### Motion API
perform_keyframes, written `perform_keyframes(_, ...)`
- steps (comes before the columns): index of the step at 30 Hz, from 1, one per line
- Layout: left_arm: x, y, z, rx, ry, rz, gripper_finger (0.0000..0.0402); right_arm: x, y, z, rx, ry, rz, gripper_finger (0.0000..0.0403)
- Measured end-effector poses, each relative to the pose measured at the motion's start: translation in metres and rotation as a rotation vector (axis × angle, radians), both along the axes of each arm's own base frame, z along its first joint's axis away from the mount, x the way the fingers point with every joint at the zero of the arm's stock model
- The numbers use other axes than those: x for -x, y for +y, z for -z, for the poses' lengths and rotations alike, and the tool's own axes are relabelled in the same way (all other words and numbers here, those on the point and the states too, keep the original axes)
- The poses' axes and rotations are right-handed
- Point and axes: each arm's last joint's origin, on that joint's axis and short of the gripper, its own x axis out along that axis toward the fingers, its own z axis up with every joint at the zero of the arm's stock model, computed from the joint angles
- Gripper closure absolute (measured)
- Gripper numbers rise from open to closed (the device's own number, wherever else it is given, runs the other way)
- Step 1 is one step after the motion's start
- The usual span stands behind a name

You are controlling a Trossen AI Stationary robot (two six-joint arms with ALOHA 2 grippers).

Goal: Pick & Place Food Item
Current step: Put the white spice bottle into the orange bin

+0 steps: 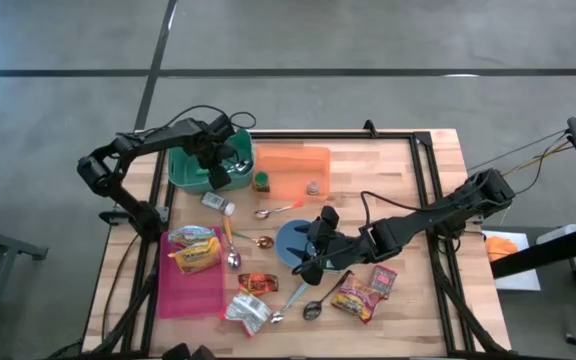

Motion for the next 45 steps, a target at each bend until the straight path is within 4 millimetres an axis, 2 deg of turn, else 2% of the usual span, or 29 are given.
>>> perform_keyframes(5,-0.003,0.004,-0.013,-0.030,-0.003,0.002,0.0178,0.000,0.000,0.000,0.000,0.000,0.000,0.0137)
perform_keyframes(13,-0.002,0.001,-0.049,-0.032,-0.012,0.028,0.0178,0.000,0.000,0.000,0.001,0.001,0.000,0.0137)
perform_keyframes(23,0.002,-0.044,-0.094,-0.120,-0.098,0.256,0.0178,0.000,0.000,0.001,0.002,0.007,0.001,0.0137)
perform_keyframes(27,-0.003,-0.069,-0.105,-0.139,-0.129,0.357,0.0177,0.000,0.000,0.001,-0.001,0.006,0.001,0.0137)
perform_keyframes(31,-0.014,-0.095,-0.105,-0.129,-0.135,0.481,0.0177,0.000,0.000,0.001,-0.004,0.005,0.003,0.0137)
perform_keyframes(37,-0.028,-0.130,-0.084,-0.123,-0.115,0.644,0.0177,0.000,0.000,0.001,-0.008,0.004,0.004,0.0137)
perform_keyframes(45,-0.030,-0.138,-0.048,-0.128,-0.126,0.633,0.0177,0.000,0.000,0.001,-0.008,0.004,0.003,0.0137)
